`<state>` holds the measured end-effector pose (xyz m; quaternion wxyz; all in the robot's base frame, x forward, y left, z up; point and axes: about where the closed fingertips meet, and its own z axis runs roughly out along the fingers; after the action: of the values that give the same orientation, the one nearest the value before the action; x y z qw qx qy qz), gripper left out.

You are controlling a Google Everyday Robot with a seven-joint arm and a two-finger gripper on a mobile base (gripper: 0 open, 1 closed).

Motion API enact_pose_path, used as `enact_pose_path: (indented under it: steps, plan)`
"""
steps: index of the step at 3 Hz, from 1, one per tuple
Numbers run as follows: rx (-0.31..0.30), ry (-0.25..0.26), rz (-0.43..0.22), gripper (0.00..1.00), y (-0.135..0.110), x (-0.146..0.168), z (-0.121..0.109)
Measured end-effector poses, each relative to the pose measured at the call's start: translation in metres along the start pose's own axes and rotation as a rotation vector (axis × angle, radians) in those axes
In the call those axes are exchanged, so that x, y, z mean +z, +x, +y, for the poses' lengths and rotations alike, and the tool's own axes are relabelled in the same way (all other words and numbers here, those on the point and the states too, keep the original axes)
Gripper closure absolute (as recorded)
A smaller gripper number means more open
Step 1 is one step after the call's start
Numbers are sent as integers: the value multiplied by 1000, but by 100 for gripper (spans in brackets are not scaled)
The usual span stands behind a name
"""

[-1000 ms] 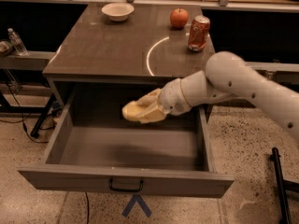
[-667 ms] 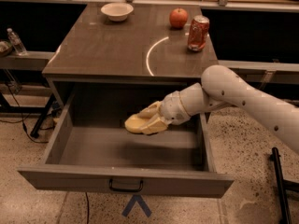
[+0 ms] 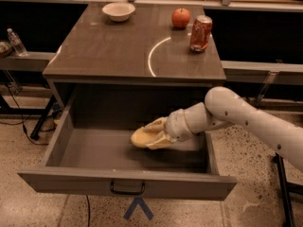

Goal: Place sponge into top drawer

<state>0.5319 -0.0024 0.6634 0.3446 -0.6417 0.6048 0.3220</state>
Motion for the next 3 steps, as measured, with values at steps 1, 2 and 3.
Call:
enact_pose_path:
  steps: [1,2,3]
  plan:
    - [-3,-1,-1,74,-1,2,0]
    - [-3,-4,-2,51,-1,4,0]
    - [-4,-8,-3,28,-2,6,1]
